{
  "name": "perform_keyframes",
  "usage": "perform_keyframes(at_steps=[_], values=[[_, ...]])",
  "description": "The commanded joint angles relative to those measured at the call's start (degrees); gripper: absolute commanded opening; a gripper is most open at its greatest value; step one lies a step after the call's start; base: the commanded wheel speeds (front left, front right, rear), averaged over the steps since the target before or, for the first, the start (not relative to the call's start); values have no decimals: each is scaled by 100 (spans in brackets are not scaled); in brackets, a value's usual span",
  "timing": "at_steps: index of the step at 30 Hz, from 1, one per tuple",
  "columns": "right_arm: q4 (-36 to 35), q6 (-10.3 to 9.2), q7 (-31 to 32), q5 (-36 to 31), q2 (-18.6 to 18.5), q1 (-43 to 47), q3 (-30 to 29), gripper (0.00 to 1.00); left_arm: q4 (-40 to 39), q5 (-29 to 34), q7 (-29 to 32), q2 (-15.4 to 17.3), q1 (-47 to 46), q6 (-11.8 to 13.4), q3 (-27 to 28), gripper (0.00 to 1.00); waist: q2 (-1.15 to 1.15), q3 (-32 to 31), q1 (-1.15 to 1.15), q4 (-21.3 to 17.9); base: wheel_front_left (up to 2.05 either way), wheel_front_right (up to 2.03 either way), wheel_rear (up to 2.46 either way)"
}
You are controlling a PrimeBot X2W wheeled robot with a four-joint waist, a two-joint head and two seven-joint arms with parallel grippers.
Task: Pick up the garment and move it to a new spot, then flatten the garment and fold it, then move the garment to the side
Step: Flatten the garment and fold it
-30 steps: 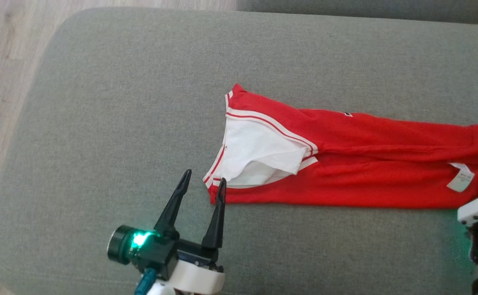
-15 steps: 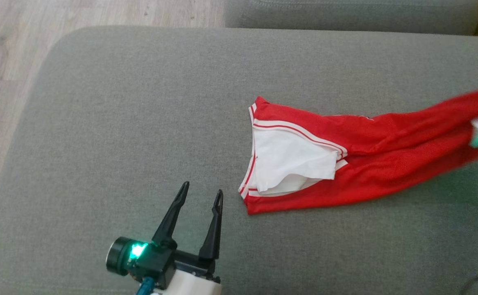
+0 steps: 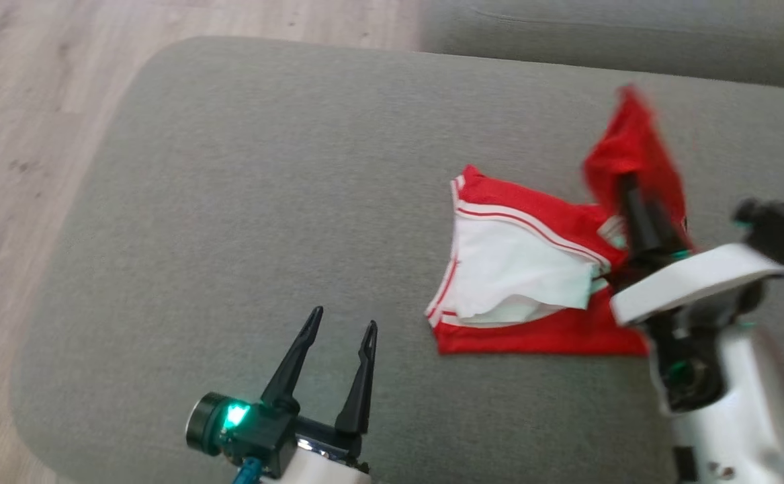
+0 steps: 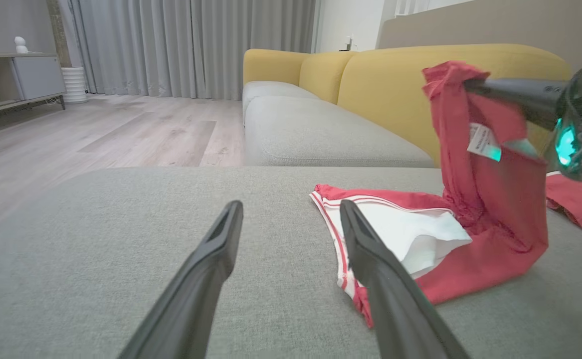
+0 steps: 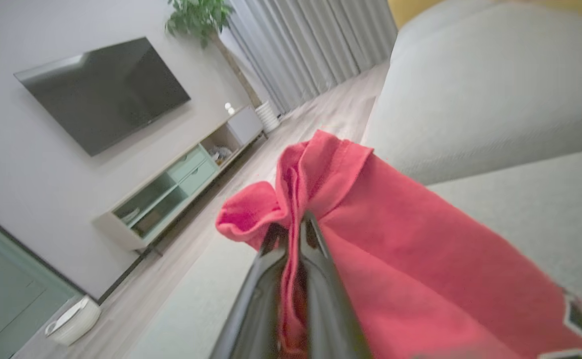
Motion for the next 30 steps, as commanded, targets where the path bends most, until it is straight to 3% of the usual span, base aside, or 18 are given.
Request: perform_keyframes(at_steps=[1,8,9,10,16,19,25,30], values=[[-40,-4,-99,59,46,-253,320,0,-141,85,-54,-75,-108,-25,173,100,0,-7,0,197,0,0,0],[771,-4,-430,202,48,-422,1226,0,-122,139,-55,-167,-99,-106,192,100,0,39,0,576,0,0,0],[924,-4,-468,201,48,-454,1335,15,-138,151,-55,-177,-95,-116,197,100,0,46,0,606,0,0,0],[1074,-4,-527,202,48,-495,1440,100,-147,165,-55,-187,-89,-126,201,100,0,52,0,629,0,0,0],[1405,-4,-956,947,48,-697,1913,100,-167,210,-55,-229,-68,-151,260,100,0,72,0,649,0,0,0],[1421,-4,-1299,1002,48,-836,1922,100,-181,227,-55,-243,-27,-128,354,100,0,35,0,516,0,0,0],[1322,-4,-1912,221,3,-699,1361,100,-172,223,-55,-260,78,-150,526,100,0,-248,0,118,0,0,0],[1033,-4,-2359,-682,-593,116,1004,100,-94,149,-55,-240,274,-184,741,100,0,-672,0,-286,0,0,0]])
